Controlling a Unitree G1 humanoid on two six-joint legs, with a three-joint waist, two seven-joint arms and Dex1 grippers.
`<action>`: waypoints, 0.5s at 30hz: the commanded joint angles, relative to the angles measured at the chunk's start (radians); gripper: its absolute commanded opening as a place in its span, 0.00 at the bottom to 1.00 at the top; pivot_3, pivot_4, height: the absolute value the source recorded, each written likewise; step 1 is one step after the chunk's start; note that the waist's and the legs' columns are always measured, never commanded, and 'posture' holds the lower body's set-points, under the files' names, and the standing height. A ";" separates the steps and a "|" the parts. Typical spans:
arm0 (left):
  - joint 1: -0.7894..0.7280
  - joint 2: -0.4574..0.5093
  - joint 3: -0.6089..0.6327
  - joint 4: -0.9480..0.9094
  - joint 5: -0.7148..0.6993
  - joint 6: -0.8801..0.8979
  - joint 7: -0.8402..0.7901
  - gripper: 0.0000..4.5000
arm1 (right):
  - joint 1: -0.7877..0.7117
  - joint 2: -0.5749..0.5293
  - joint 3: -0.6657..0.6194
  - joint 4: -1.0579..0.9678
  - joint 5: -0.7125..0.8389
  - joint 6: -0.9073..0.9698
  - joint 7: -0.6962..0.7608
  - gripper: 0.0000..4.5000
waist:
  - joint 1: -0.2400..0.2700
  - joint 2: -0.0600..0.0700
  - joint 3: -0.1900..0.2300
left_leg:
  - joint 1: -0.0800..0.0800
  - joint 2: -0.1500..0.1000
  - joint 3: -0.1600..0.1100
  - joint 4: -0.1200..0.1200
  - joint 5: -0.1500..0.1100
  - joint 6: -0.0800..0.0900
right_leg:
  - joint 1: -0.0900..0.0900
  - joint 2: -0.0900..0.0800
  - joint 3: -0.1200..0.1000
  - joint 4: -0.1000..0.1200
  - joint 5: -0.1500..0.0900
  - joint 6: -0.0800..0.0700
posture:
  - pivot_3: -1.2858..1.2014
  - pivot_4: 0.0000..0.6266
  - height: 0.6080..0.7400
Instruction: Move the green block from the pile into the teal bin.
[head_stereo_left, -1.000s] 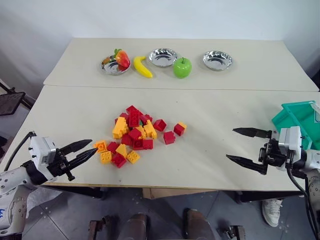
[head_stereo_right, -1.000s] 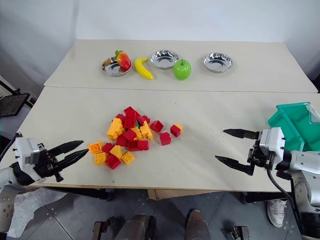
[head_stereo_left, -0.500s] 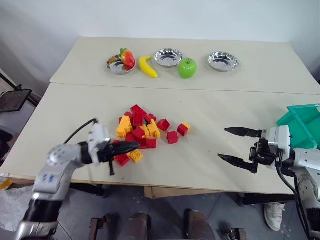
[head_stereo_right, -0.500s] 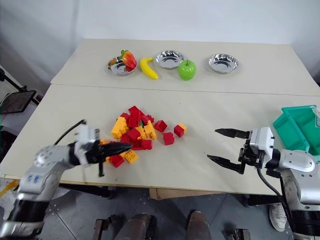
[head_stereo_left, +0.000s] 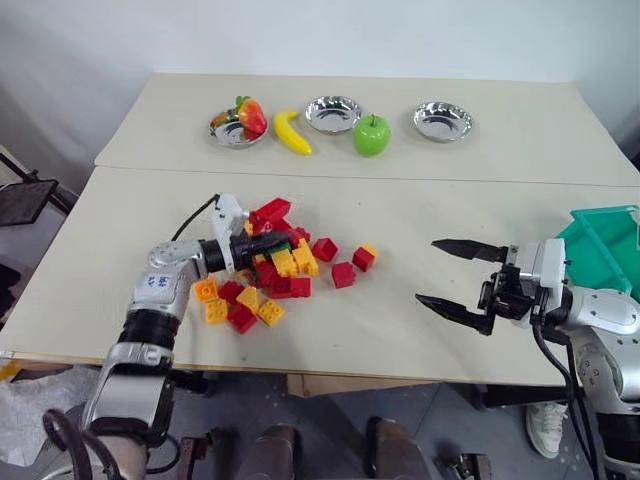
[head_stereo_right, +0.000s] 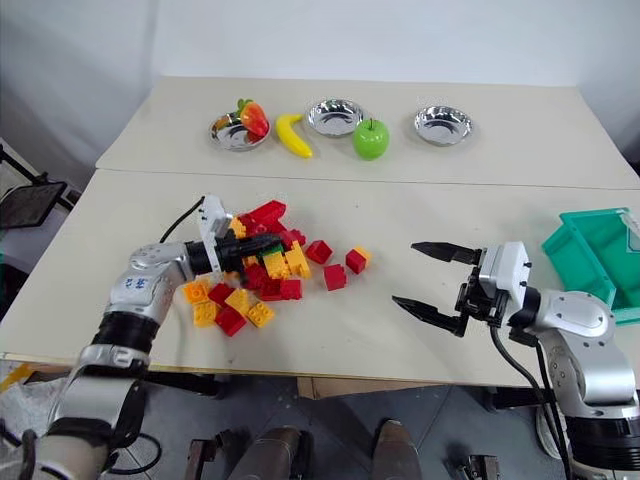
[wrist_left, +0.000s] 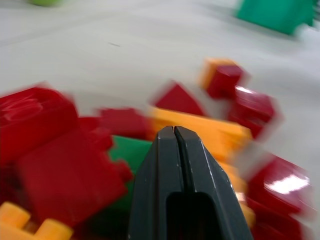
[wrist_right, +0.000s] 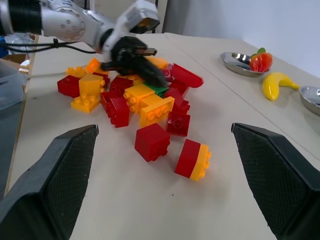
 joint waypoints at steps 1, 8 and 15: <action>-0.075 -0.008 0.041 0.077 0.019 -0.053 0.045 0.00 | 0.000 0.007 -0.008 -0.033 0.009 -0.005 -0.013 1.00 | 0.001 0.000 0.000 | 0.000 0.000 0.000 0.000 0.000 0.000 | 0.000 0.000 0.000 0.000 0.000 0.000 | 0.52 0.24 1.00; -0.083 0.046 -0.034 0.089 0.101 -0.155 -0.110 0.00 | 0.001 0.017 -0.004 -0.035 0.003 -0.005 -0.024 1.00 | -0.003 0.000 0.000 | 0.000 0.000 0.005 0.000 0.000 0.000 | 0.000 0.000 -0.001 0.000 0.000 0.000 | 0.52 0.24 1.00; 0.006 0.118 -0.100 -0.093 0.098 -0.141 -0.343 0.00 | 0.035 0.006 -0.022 -0.044 0.010 -0.007 -0.017 1.00 | -0.003 0.000 0.000 | 0.000 0.001 0.005 0.001 0.000 0.000 | 0.000 0.000 -0.001 0.000 0.000 0.000 | 0.52 0.24 1.00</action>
